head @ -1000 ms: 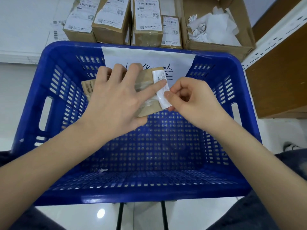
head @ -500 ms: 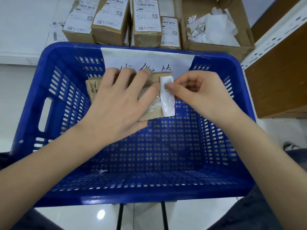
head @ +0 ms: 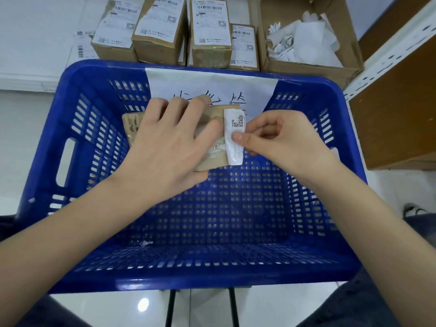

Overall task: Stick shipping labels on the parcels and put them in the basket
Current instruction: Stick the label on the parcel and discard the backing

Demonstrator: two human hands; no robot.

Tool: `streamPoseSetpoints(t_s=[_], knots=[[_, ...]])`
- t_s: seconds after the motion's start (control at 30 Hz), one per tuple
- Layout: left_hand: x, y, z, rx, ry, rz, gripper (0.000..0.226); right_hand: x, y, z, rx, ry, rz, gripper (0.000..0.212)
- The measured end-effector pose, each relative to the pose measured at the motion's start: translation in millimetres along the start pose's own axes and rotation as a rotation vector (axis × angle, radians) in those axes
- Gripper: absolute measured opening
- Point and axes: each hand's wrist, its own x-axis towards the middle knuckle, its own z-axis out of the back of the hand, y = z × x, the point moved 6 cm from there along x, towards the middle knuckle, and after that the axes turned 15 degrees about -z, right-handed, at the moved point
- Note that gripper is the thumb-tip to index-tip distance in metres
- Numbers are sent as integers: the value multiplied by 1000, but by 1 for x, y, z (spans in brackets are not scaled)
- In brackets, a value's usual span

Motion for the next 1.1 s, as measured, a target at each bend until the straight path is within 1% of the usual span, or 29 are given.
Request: streamPoseSetpoints(t_s=[0.1,0.17,0.23,0.3,0.4,0.47,0.53,0.6,0.7,0.73,0.8,0.87,0.93,1.0,1.03,1.1], knots=[[0,0,1,-3,-12,6,69,-4,0,-1,24,-21,4,15],[1,1,3,-14,-29,8,64,-5,1,0,48,-54,6,13],[1,1,6,-24,-43,9,61,-6,4,3,61,-95,18,13],[2,3,7,-19,-51,21,61,-7,7,5,19,-161,52,12],[5,-1,7,-27,-65,25,64,-13,10,10,-138,-345,124,16],[7,-6,6,-22,-59,18,68,-21,12,7,-242,-451,200,15],[8,-9,5,-16,-50,26,70,-28,15,0,-367,-548,325,15],[8,-9,4,-13,-37,42,69,-33,20,-9,-548,-666,462,15],[7,-8,0,-14,-9,60,69,-38,23,-25,-767,-806,545,25],[7,-8,-2,-18,0,64,69,-38,21,-31,-813,-821,571,27],[6,-7,-5,-11,23,66,69,-39,15,-42,-833,-782,584,27],[5,-5,-6,1,37,74,70,-35,10,-42,-747,-693,560,23],[5,-4,-4,8,33,82,71,-26,6,-33,-524,-531,440,10],[5,-3,-2,13,25,86,73,-15,1,-24,-284,-336,249,11],[5,-3,-2,10,21,87,74,-14,1,-22,-219,-300,212,14],[5,-5,0,5,15,87,74,-17,5,-20,-180,-306,228,13]])
